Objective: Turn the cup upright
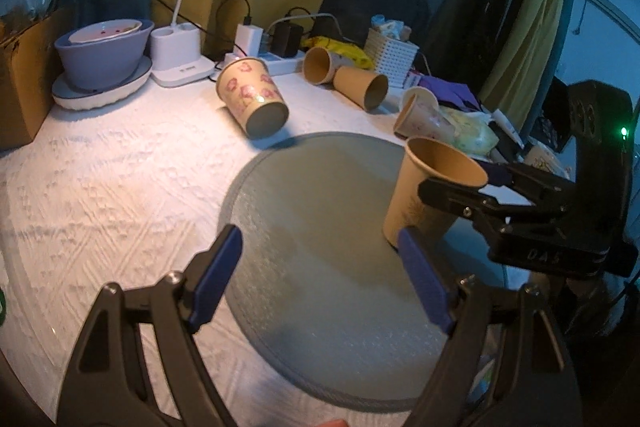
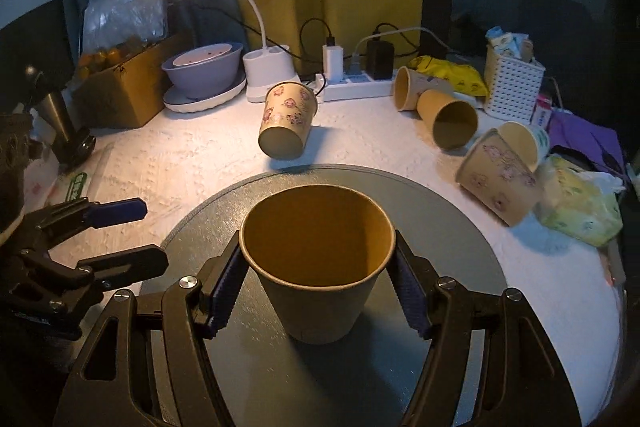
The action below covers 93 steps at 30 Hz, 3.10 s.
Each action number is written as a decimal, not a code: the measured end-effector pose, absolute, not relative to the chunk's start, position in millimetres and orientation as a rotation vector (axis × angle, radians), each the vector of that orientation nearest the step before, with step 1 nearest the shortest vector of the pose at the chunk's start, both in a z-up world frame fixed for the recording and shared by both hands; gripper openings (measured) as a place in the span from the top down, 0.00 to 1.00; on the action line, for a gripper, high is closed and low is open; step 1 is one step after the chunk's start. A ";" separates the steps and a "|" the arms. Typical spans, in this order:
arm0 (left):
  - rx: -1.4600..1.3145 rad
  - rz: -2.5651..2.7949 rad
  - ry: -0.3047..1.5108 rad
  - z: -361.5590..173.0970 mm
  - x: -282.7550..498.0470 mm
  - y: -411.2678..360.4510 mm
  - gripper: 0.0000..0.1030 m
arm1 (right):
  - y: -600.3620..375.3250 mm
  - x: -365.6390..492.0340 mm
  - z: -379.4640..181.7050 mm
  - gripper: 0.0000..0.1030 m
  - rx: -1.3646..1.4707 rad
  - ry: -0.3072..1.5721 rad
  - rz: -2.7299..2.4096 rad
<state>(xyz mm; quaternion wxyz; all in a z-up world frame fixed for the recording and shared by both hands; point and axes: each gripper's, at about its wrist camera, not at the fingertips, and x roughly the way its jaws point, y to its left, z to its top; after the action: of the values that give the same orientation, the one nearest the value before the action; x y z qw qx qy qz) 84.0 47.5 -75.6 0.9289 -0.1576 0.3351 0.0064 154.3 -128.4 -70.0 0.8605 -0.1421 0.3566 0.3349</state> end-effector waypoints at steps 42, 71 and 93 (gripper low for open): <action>-0.204 -0.037 0.647 -48.2 31.9 -11.1 0.20 | -183.7 96.3 -66.4 0.30 -0.183 0.713 0.614; -0.147 -0.041 0.552 -15.3 5.0 -25.2 0.09 | -207.5 55.3 -28.4 0.13 -0.156 0.642 0.560; -0.082 -0.021 0.307 47.9 -51.7 -42.3 0.08 | -228.7 -14.8 52.1 0.13 -0.129 0.444 0.533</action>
<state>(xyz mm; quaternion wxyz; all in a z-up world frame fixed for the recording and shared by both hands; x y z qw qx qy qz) -51.7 -42.3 47.9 0.9873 -0.0409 0.1530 -0.0103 -14.8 -228.7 52.1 0.9384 -0.0630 0.2173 0.2611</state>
